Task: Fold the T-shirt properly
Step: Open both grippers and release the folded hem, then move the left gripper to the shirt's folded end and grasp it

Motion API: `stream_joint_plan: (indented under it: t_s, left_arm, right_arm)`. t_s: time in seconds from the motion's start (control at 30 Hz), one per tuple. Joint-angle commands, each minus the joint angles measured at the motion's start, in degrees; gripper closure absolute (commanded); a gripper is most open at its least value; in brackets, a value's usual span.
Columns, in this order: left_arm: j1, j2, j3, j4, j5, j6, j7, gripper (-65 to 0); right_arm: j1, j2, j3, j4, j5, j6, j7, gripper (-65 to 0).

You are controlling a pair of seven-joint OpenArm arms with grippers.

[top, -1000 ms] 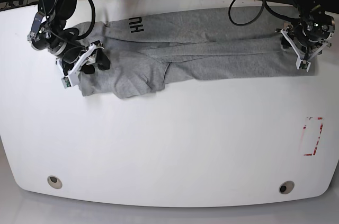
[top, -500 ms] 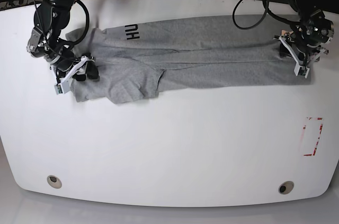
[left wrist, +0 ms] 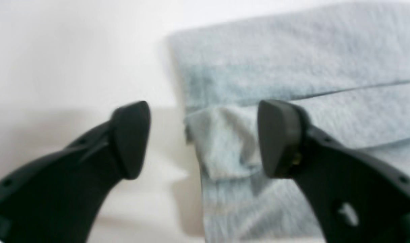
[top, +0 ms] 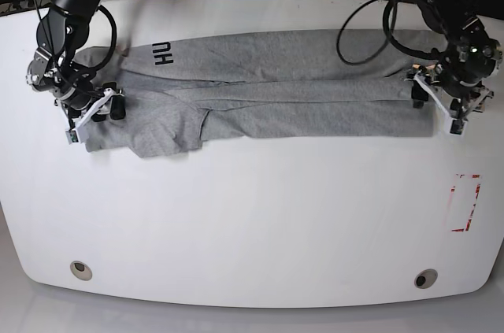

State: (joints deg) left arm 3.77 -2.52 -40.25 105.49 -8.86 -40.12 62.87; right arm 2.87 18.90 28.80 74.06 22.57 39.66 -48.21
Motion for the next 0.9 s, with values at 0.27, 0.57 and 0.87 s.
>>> stream_joint_plan:
  t_s: [0.27,0.57,0.87]
  left_arm:
    - [0.0,-4.3,-4.5,-9.3,-7.2,0.1,2.7,-50.0]
    - [-0.3,-4.1,-4.2,-15.3,-7.2,0.1,2.6,-50.0]
    - [-1.5,-4.1,-4.1,-20.1,-7.1,0.1,2.8,-17.1]
  right_arm:
    - [0.9,-0.4,0.3,1.1,0.6,0.3,-0.5,-30.0]
    - [0.9,-0.4,0.5,1.1,0.5,0.3,-0.5,-30.0]
    - [0.9,-0.4,0.6,1.1,0.6,0.3,-0.5,-30.0]
